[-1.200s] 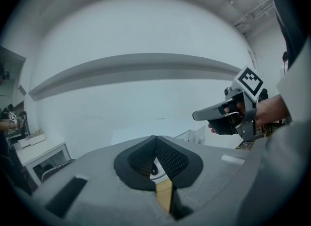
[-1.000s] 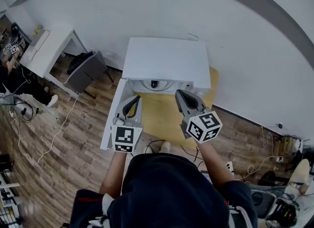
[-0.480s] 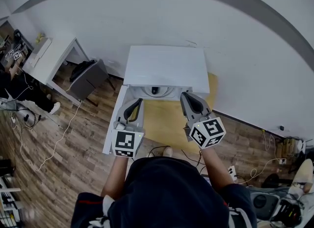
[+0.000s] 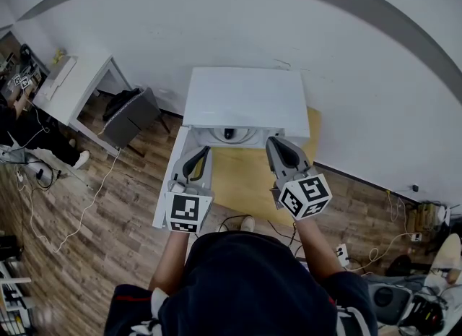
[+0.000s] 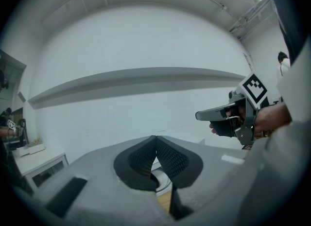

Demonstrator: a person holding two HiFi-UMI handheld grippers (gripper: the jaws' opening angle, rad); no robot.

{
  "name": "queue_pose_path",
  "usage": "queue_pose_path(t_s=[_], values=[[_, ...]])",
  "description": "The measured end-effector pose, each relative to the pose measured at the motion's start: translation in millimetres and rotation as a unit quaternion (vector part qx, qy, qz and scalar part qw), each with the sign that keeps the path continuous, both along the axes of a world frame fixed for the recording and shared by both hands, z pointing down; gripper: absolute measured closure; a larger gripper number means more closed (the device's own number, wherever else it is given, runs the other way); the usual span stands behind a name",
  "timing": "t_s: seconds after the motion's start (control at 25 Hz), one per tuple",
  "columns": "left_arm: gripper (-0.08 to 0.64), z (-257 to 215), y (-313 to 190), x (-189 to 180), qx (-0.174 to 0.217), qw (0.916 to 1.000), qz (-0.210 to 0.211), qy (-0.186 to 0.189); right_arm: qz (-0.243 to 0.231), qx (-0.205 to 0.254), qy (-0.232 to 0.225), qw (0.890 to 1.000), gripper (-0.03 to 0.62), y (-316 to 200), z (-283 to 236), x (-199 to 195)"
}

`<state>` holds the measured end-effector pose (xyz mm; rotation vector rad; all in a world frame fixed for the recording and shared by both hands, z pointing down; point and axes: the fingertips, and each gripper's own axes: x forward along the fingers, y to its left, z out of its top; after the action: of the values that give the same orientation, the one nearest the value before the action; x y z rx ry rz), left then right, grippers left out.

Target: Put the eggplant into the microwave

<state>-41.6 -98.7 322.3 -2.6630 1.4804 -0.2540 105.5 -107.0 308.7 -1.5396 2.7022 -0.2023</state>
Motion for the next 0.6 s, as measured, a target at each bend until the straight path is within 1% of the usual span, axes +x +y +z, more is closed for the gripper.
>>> queue_pose_path(t_s=[0.12,0.28,0.6], values=[[0.545,0,-3,-2,-0.002,1.0000,-0.001,0.002,0.001,-0.002,0.000,1.000,0.580,-2,0,-1],[0.545,5,-5,-2,-0.014,0.9998,-0.001,0.015,0.001,-0.008,-0.002,1.000,0.580,-4,5,1],[0.545,10,-11,-1,-0.019,0.9998,0.001,0.011,0.002,-0.014,0.003,1.000,0.580,-10,11,1]])
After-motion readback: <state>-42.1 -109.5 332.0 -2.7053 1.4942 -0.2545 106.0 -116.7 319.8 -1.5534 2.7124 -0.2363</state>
